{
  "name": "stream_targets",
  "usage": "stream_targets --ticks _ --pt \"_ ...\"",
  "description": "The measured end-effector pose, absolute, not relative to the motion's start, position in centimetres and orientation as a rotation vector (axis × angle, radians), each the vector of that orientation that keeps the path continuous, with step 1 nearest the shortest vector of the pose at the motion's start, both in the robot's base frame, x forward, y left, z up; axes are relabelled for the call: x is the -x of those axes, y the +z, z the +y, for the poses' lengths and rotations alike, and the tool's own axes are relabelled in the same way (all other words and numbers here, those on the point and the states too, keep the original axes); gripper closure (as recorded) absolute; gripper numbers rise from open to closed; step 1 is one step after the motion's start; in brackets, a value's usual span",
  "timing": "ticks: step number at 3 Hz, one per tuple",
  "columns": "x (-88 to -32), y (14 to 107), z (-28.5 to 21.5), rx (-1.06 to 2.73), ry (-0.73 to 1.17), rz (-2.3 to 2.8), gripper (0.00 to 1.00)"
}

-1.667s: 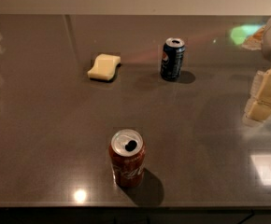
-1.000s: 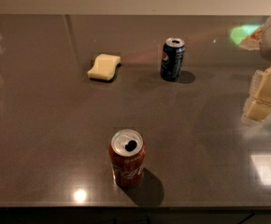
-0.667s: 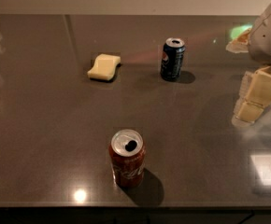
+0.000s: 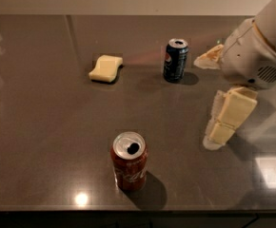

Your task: Move coke can near sponge

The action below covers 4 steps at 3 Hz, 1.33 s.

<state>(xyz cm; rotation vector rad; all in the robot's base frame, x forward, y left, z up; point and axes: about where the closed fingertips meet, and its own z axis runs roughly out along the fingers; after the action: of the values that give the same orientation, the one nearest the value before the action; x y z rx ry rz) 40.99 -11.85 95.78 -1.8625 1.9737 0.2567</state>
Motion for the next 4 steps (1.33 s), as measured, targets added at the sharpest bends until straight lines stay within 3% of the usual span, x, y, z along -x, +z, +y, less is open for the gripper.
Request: stream_targets --ticks 4 --pt "-35.6 91.2 -1.3 1.893 0.570 1.696 0.00"
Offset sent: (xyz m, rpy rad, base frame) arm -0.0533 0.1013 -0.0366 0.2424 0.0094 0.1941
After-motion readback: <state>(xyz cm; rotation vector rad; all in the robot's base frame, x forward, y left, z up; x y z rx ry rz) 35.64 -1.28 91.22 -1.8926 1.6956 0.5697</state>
